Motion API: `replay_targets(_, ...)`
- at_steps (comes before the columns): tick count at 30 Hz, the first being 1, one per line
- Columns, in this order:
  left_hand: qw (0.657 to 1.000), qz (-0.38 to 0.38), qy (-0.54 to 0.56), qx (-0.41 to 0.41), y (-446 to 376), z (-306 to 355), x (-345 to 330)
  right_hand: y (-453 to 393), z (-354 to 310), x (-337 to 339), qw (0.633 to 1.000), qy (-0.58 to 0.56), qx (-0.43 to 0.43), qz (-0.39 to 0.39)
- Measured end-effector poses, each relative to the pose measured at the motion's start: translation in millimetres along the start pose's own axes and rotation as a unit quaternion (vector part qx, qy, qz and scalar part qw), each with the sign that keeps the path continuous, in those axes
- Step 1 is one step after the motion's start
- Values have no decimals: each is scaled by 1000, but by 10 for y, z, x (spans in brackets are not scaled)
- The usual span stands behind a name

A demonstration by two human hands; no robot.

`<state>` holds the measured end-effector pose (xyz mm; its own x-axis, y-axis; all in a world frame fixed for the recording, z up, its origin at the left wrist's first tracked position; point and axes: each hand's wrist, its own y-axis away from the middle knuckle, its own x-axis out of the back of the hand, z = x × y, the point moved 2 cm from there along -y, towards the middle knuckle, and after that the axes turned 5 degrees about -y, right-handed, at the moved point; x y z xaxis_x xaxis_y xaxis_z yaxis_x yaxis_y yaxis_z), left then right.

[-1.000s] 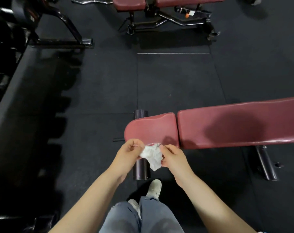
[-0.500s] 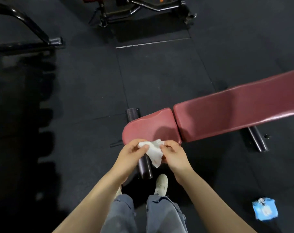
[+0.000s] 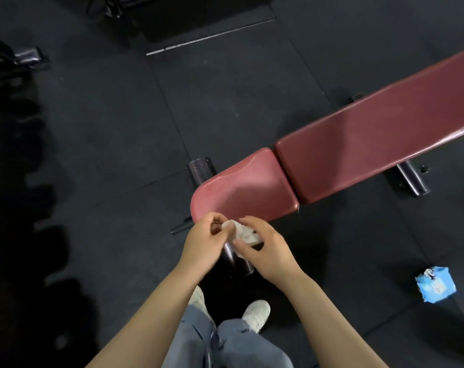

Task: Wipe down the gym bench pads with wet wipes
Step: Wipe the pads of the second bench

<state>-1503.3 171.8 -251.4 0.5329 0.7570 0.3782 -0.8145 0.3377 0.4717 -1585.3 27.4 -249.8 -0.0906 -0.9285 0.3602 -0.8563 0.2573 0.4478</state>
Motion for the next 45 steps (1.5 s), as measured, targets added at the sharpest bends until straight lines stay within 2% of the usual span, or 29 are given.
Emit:
replay_targets(4, 999, 17, -27, -18, -321, -446, -179, -405, 475, -115, 995, 62, 39, 62)
replay_targets(7, 999, 35, -3, 5, -643, -917, -301, -804, 786, -86, 987, 116, 46, 99)
replay_targets(11, 997, 53, -53, 35, -1105, -1488, -383, -1489, 1018, 146, 975, 161, 68, 140)
replay_targets(13, 994, 50, -82, 47, -1296, -1705, -411, -1884, 1073, 342, 955, 220, 82, 183)
replay_targets(16, 987, 60, -136, 65, -1567, -1984, -455, -2471, 1061, 576, 903, 301, 111, 285)
replay_targets(18, 987, 73, -126, 69, -1713, -2125, -487, -2818, 1089, 566, 892, 322, 98, 302)
replay_targets(21, 992, 94, -63, 59, -1868, -2357, -480, -3129, 1169, 173, 893, 366, 64, 253)
replay_targets(23, 989, 128, -6, 72, -1927, -2545, -401, -3136, 1174, -320, 885, 395, 113, 219)
replay_targets(25, 985, 144, 44, 90, -1969, -2711, -307, -3017, 1139, -987, 862, 453, 195, 119)
replay_targets(28, 986, 140, 51, 79, -2032, -2792, -218, -2759, 1206, -1820, 824, 478, 294, -83)
replay_targets(29, 986, 142, 49, 71, -2062, -2776, -197, -2723, 1230, -1927, 812, 480, 310, -119)
replay_targets(31, 986, 145, 58, 59, -2136, -2745, -173, -2779, 1224, -1806, 810, 470, 328, -127)
replay_targets(33, 987, 142, 60, 54, -2185, -2695, -179, -2962, 1177, -1325, 818, 486, 302, -56)
replay_targets(35, 989, 129, 63, 48, -2192, -2634, -229, -3222, 1159, -535, 836, 488, 231, 97)
replay_targets(37, 989, 121, 78, 35, -2154, -2601, -276, -3341, 1212, 264, 850, 436, 137, 261)
replay_targets(39, 989, 106, 95, 32, -2117, -2627, -311, -3350, 1271, 518, 850, 391, 87, 342)
replay_targets(40, 989, 101, 102, 36, -2120, -2640, -306, -3306, 1253, 358, 848, 395, 92, 342)
replay_targets(42, 985, 105, 122, 54, -2157, -2658, -259, -3228, 1203, -342, 847, 423, 160, 279)
replay_targets(44, 982, 108, 134, 72, -2195, -2664, -222, -3055, 1157, -1282, 850, 450, 224, 158)
replay_targets(45, 981, 113, 135, 79, -2217, -2676, -209, -2919, 1144, -1705, 839, 472, 257, 81)
